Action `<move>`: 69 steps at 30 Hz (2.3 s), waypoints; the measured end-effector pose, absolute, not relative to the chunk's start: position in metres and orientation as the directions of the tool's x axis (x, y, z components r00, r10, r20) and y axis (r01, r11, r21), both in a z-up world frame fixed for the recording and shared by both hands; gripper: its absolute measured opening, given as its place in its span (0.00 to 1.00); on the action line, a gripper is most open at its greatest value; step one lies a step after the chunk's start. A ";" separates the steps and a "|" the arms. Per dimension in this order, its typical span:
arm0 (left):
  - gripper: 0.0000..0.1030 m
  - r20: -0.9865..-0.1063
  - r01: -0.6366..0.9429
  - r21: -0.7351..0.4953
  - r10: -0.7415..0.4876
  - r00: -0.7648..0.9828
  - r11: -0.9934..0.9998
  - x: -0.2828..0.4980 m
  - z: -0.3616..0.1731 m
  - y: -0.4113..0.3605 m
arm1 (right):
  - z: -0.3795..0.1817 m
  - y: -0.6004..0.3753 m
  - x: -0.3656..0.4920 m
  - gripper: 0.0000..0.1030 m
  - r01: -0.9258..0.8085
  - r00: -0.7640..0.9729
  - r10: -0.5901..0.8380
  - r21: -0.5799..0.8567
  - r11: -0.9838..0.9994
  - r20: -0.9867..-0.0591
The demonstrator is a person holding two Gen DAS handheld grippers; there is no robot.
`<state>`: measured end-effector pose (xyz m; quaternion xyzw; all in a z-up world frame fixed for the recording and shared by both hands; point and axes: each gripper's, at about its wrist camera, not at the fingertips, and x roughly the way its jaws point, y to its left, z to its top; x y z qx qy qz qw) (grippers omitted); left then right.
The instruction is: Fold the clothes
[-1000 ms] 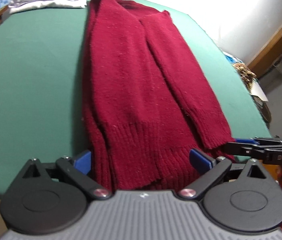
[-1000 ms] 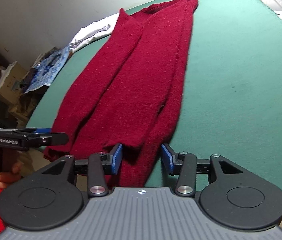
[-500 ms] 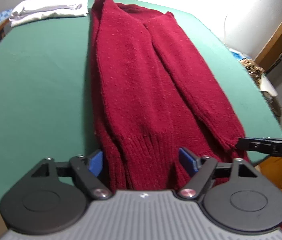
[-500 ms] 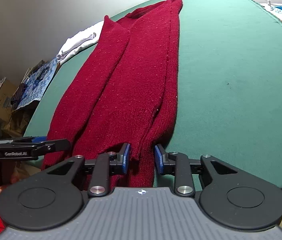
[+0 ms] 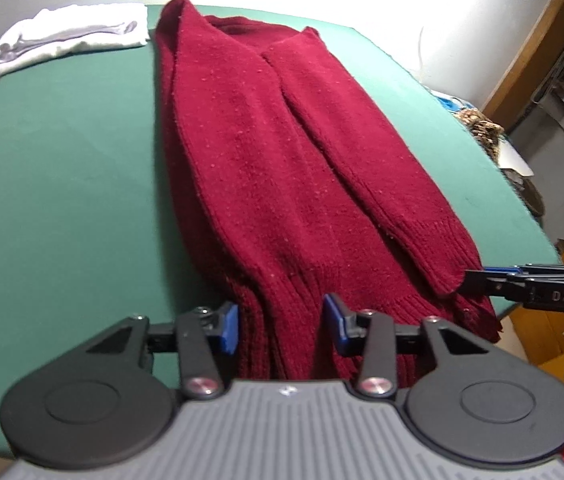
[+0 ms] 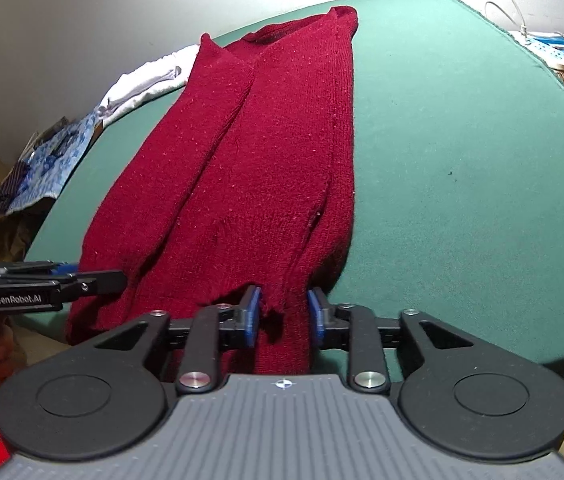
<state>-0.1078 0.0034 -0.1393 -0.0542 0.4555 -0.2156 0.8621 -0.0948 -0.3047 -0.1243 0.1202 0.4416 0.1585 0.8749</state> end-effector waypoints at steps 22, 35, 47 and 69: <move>0.18 -0.714 0.249 -0.431 -0.496 0.494 0.867 -0.072 -0.089 0.026 | -0.088 -0.341 -0.049 0.12 -0.092 0.554 0.584 0.653 0.752 -0.594; 0.27 -0.755 0.066 -0.408 -0.377 0.536 0.910 0.036 -0.084 0.007 | -0.109 -0.356 0.071 0.15 -0.106 0.496 0.679 0.738 0.666 -0.541; 0.77 -0.666 0.024 -0.551 -0.457 0.590 0.834 0.078 -0.079 0.066 | -0.081 -0.360 0.051 0.36 -0.180 0.702 0.518 0.582 0.793 -0.489; 0.19 -0.778 0.169 -0.233 -0.288 0.558 0.958 0.026 -0.118 0.004 | -0.114 -0.277 0.053 0.08 -0.300 0.748 0.309 0.117 0.947 -0.588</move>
